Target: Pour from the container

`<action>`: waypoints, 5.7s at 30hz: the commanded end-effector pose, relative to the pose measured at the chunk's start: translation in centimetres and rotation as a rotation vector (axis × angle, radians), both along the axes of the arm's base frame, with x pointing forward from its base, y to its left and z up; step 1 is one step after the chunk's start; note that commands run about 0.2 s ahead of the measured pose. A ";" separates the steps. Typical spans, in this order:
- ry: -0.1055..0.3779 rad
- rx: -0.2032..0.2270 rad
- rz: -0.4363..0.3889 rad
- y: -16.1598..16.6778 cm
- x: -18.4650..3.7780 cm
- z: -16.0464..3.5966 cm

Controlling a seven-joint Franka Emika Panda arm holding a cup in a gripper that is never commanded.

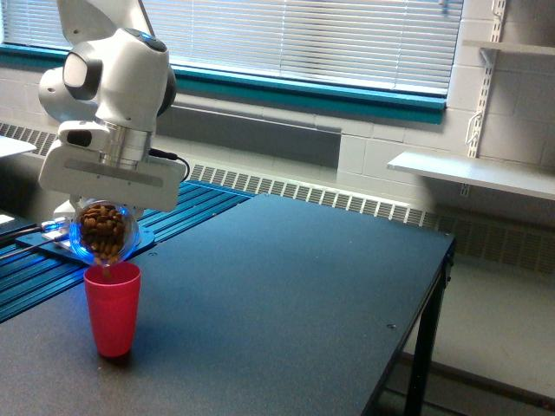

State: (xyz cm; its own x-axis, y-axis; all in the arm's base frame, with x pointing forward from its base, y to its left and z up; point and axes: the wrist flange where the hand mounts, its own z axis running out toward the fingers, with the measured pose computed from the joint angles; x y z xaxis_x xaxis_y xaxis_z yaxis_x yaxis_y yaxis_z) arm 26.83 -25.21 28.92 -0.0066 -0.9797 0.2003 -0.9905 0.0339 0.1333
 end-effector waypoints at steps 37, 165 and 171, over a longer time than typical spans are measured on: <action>0.055 0.032 -0.030 -0.5 1.8 -0.5; 0.254 0.084 0.008 1.1 1.7 -0.2; 0.263 0.081 0.015 1.2 1.8 -0.1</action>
